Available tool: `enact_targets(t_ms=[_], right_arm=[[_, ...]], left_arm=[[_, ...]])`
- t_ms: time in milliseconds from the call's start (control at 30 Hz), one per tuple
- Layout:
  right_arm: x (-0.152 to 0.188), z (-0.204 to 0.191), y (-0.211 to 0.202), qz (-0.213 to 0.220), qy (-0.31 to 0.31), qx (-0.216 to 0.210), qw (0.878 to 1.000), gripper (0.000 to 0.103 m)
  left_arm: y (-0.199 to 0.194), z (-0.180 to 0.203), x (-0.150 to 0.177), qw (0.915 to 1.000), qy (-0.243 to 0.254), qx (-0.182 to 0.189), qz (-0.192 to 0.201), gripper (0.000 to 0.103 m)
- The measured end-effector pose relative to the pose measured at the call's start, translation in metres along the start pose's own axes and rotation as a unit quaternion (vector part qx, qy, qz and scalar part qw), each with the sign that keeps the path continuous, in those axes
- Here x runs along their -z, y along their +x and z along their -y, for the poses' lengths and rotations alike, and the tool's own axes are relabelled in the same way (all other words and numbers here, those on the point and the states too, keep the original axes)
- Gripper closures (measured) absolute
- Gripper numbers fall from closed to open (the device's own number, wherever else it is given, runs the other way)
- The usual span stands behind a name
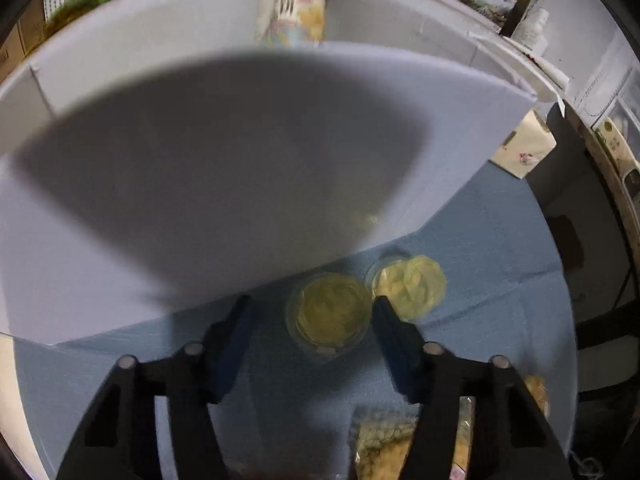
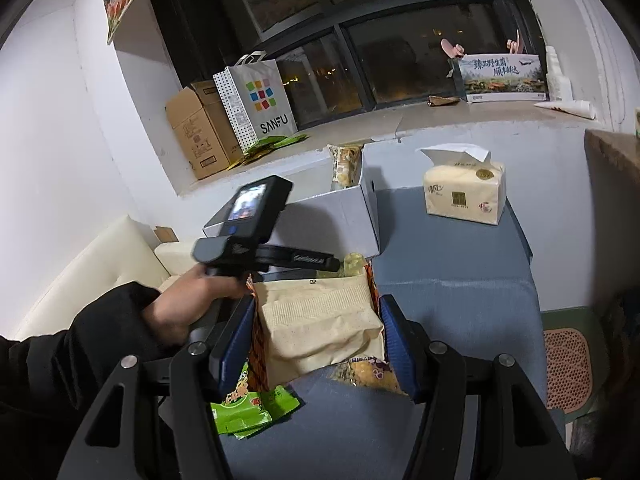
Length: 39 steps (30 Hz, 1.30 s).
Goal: Organize snacks
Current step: 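Grasp a clear jelly cup with the left tool while the right tool holds the pastry bag, then carry the pastry bag and jelly cup over the white box and open both tools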
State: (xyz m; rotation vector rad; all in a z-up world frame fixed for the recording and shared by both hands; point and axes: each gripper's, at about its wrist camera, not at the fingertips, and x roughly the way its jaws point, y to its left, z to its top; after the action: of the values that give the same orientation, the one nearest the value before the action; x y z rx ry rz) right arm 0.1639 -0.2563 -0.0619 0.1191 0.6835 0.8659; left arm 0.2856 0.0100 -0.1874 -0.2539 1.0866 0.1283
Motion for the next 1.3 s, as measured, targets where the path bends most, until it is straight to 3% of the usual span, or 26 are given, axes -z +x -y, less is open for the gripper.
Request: enact_targets(t_ms=[100, 267, 500, 700, 867, 1033, 1200, 1300], right_arm=[[0.002, 0.001, -0.002, 0.000, 0.000, -0.002, 1.000, 0.038], [0.004, 0.001, -0.003, -0.001, 0.004, -0.002, 1.000, 0.038], [0.002, -0.009, 0.004, -0.006, -0.005, -0.011, 1.000, 0.038], [-0.010, -0.028, 0.021, -0.014, -0.029, -0.016, 0.999, 0.038], [-0.037, -0.054, 0.046, -0.019, -0.066, -0.025, 0.997, 0.038], [-0.083, -0.075, 0.075, -0.015, -0.103, -0.009, 0.995, 0.038], [-0.139, -0.081, 0.119, -0.014, -0.100, 0.012, 0.995, 0.038], [-0.165, -0.079, 0.151, -0.022, -0.099, 0.028, 0.994, 0.038]], left_arm=[[-0.001, -0.004, 0.000, 0.9998, -0.008, 0.017, 0.000, 0.064], [-0.029, -0.017, 0.015, 0.9981, -0.009, 0.044, 0.043, 0.064], [-0.121, -0.036, 0.065, 0.9874, 0.032, 0.069, 0.139, 0.064], [-0.185, -0.066, 0.091, 0.9748, 0.022, 0.104, 0.196, 0.064], [-0.215, -0.095, 0.070, 0.9672, 0.001, 0.107, 0.231, 0.064], [-0.220, -0.118, 0.026, 0.9616, -0.016, 0.100, 0.255, 0.064], [-0.203, -0.128, -0.024, 0.9648, -0.007, 0.079, 0.251, 0.064], [-0.182, -0.140, -0.046, 0.9700, -0.028, 0.091, 0.224, 0.064]])
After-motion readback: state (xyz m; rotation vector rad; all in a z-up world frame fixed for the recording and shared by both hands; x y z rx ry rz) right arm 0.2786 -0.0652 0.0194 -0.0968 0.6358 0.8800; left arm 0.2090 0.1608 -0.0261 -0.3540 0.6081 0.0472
